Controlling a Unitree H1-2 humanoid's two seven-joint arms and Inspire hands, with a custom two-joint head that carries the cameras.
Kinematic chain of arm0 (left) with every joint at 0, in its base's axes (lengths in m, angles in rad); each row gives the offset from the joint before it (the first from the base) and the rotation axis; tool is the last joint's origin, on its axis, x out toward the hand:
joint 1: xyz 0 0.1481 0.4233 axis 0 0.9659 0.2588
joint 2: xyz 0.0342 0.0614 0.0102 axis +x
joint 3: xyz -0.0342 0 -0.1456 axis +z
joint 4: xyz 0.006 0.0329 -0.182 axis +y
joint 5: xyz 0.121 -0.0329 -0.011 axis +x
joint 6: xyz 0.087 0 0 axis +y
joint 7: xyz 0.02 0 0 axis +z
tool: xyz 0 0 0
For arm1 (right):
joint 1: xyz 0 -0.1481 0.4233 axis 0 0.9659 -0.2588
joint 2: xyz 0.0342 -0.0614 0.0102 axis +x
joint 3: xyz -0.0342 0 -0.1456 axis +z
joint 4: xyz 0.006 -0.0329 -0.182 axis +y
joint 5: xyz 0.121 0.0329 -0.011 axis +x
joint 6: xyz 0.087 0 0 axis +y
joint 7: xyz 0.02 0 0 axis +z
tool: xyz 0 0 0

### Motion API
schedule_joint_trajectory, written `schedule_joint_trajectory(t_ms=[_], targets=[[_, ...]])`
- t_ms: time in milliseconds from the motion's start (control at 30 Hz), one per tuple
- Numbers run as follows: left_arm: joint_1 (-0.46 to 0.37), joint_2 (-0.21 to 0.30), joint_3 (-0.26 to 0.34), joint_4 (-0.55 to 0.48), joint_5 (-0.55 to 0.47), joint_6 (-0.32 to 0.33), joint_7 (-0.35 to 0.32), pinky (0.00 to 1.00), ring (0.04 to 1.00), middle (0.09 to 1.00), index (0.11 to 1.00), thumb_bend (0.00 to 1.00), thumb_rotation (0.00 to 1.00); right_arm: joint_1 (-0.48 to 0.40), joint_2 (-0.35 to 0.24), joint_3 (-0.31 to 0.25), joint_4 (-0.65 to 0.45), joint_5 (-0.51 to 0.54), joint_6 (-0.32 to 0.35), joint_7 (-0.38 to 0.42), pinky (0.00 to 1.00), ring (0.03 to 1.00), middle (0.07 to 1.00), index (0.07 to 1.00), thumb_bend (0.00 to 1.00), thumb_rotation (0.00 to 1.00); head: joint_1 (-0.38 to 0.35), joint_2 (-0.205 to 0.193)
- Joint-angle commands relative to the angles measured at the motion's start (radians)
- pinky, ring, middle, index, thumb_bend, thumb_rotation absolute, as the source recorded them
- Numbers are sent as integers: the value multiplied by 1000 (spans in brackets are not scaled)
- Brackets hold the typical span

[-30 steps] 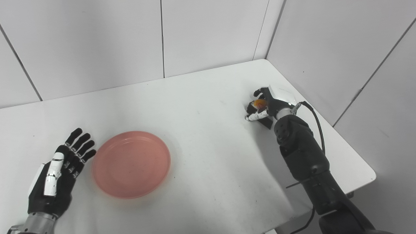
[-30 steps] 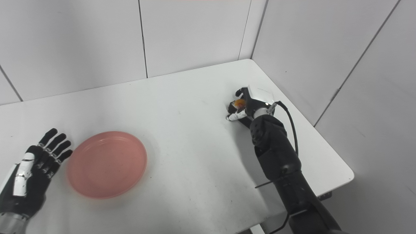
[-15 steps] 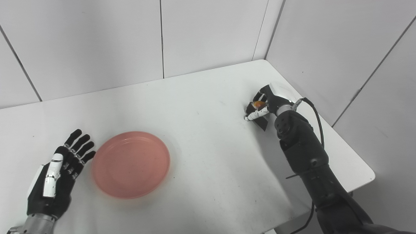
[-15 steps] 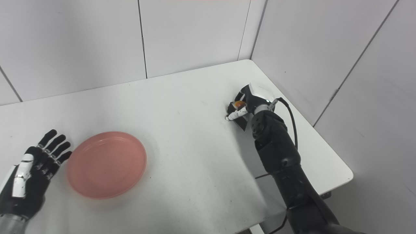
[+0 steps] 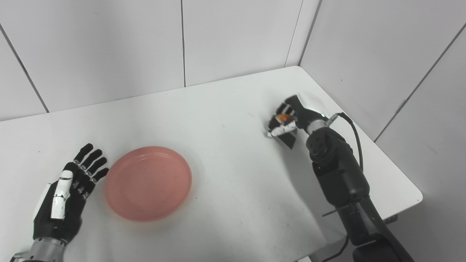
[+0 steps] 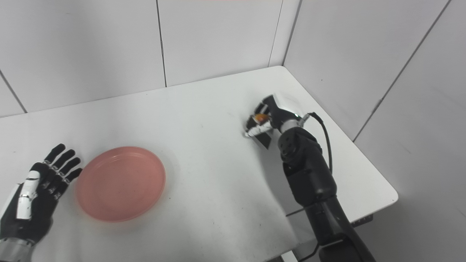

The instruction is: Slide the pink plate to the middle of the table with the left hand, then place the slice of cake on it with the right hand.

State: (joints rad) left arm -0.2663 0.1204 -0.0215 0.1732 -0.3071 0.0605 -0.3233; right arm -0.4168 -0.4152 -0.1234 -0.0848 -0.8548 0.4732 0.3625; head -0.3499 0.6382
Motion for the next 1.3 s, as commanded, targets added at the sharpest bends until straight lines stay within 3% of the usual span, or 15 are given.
schedule_joint_trajectory(t_ms=[0,300,667,1000,1267], targets=[[57,-15,-21,29,37,96,32,860,899,907,889,480,943,-43,-34,19,-86,-13,-5,1,299,386,480,490,508,125,5,-1],[60,-70,-62,4,98,90,95,874,896,909,900,454,977,-106,-9,158,-201,29,-15,31,306,378,451,488,509,128,173,3],[44,-155,-93,16,140,84,150,922,923,932,925,426,1000,-201,68,347,-127,57,-105,3,252,350,436,488,511,124,378,6],[19,-194,-101,43,178,79,170,909,910,925,913,405,1000,-248,190,467,-7,84,-164,-22,268,362,449,489,510,125,455,12],[13,-204,-99,39,192,92,174,913,910,927,919,414,1000,-241,225,524,69,93,-205,-47,254,352,440,489,511,127,455,29]])
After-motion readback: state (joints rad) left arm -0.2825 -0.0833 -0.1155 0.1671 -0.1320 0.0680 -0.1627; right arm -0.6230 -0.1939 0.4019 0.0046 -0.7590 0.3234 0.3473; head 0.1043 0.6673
